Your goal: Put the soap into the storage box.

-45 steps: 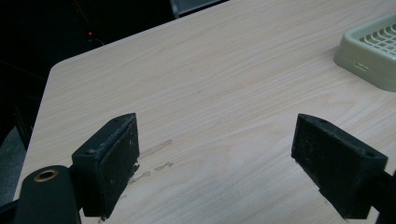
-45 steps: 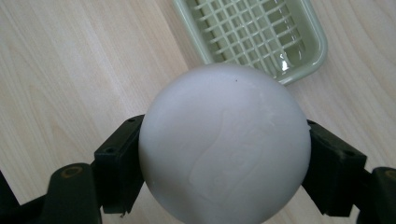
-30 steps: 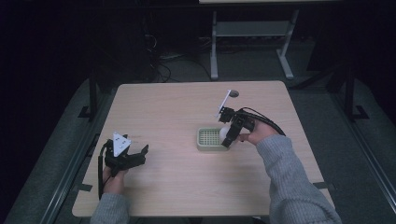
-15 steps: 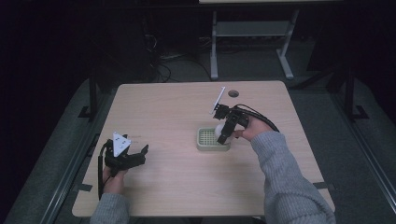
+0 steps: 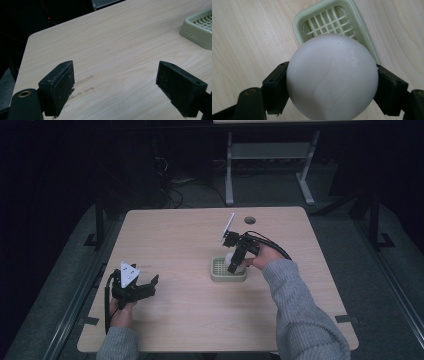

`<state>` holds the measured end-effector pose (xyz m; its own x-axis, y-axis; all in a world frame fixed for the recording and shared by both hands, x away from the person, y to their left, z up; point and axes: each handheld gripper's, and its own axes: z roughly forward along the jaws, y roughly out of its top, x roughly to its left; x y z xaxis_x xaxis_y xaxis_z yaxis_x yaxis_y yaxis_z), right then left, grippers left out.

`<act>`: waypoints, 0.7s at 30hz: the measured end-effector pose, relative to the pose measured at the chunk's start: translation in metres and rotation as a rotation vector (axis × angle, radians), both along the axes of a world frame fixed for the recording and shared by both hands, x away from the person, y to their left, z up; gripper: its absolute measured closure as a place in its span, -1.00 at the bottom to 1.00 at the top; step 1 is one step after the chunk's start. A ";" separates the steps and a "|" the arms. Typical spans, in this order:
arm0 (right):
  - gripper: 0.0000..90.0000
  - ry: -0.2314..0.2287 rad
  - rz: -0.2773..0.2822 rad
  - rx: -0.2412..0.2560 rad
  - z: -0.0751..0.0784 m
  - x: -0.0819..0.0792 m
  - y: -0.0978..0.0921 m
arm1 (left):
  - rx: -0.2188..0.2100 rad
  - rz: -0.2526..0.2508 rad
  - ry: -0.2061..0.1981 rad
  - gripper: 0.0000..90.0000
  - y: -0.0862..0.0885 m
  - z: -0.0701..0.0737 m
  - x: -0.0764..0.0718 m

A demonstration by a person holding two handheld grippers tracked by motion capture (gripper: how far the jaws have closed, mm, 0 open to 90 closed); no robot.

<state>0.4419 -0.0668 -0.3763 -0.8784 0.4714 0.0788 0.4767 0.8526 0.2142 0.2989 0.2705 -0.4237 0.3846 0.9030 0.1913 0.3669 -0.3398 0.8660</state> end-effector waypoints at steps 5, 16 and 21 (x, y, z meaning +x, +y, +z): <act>-0.49 0.002 -0.004 -0.002 -0.002 0.002 0.003 | -0.001 0.000 -0.001 -0.67 0.000 0.000 0.000; -0.48 0.009 -0.004 -0.014 -0.011 0.008 0.011 | -0.001 -0.001 0.000 -0.67 0.000 0.000 0.000; -0.49 0.010 -0.009 -0.021 -0.015 0.010 0.012 | -0.004 0.000 0.001 -0.67 0.000 0.000 0.000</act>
